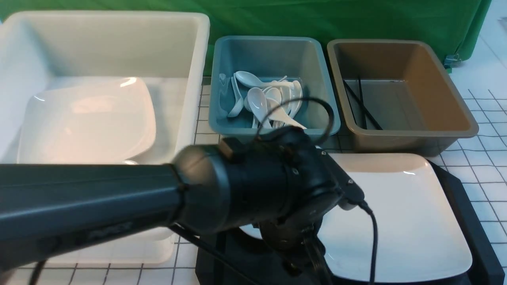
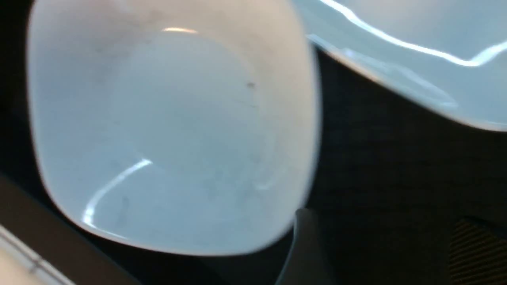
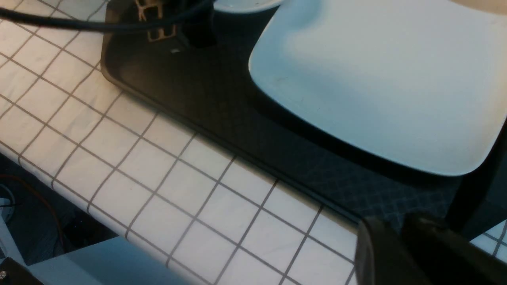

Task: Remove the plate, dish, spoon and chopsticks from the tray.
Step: Use the left arm to grab a small plate from the dinner plate

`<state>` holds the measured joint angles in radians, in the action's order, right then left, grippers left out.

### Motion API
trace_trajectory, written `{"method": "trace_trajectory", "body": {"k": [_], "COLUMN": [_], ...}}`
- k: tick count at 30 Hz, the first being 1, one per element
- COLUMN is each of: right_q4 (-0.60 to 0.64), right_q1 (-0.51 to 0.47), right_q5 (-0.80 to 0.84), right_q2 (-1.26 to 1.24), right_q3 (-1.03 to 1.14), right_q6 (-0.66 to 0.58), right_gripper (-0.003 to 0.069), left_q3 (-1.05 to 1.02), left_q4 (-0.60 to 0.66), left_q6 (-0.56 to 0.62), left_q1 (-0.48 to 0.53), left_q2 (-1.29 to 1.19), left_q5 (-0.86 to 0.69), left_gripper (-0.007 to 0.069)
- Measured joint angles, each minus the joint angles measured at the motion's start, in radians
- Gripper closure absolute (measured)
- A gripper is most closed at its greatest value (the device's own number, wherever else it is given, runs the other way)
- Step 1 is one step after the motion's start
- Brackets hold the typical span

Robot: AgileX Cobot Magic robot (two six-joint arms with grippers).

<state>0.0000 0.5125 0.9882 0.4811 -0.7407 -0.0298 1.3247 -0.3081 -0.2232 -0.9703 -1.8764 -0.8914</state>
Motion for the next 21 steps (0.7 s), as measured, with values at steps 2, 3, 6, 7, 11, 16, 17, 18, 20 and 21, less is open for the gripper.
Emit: {"method": "trace_trajectory", "body": {"k": [2,3,6,7,11,16,17,18,20,21], "right_q4": [0.0,0.0,0.0,0.0,0.0,0.0,0.0,0.0,0.0,0.0], "right_q1": [0.0,0.0,0.0,0.0,0.0,0.0,0.0,0.0,0.0,0.0], "right_q5": [0.0,0.0,0.0,0.0,0.0,0.0,0.0,0.0,0.0,0.0], "right_q2": [0.0,0.0,0.0,0.0,0.0,0.0,0.0,0.0,0.0,0.0], "right_q3": [0.0,0.0,0.0,0.0,0.0,0.0,0.0,0.0,0.0,0.0], "right_q6": [0.0,0.0,0.0,0.0,0.0,0.0,0.0,0.0,0.0,0.0], "right_gripper": [0.0513,0.0512,0.051,0.0508,0.0505,0.0497,0.0496,0.0494,0.0491,0.0487], "left_q3": [0.0,0.0,0.001,0.002,0.003,0.005,0.005,0.006,0.006,0.006], "left_q4": [-0.061,-0.078,-0.127,-0.16,-0.175,-0.191,-0.191,-0.194,-0.196,-0.198], "left_q6": [-0.02,-0.024,-0.043,-0.056,-0.101,-0.162,-0.171,-0.186,-0.195,-0.2], "left_q1": [0.0,0.0,0.0,0.0,0.001,0.001,0.001,0.001,0.002,0.003], "left_q2": [-0.032,-0.037,-0.058,-0.073,-0.102,-0.14,-0.142,-0.142,-0.143,-0.143], "left_q5": [0.012,0.015,0.019,0.028,0.057,0.073,0.075,0.081,0.084,0.086], "left_gripper": [0.0195,0.0199,0.0215,0.0231,0.027,0.0326,0.0337,0.0354,0.0374,0.0399]}}
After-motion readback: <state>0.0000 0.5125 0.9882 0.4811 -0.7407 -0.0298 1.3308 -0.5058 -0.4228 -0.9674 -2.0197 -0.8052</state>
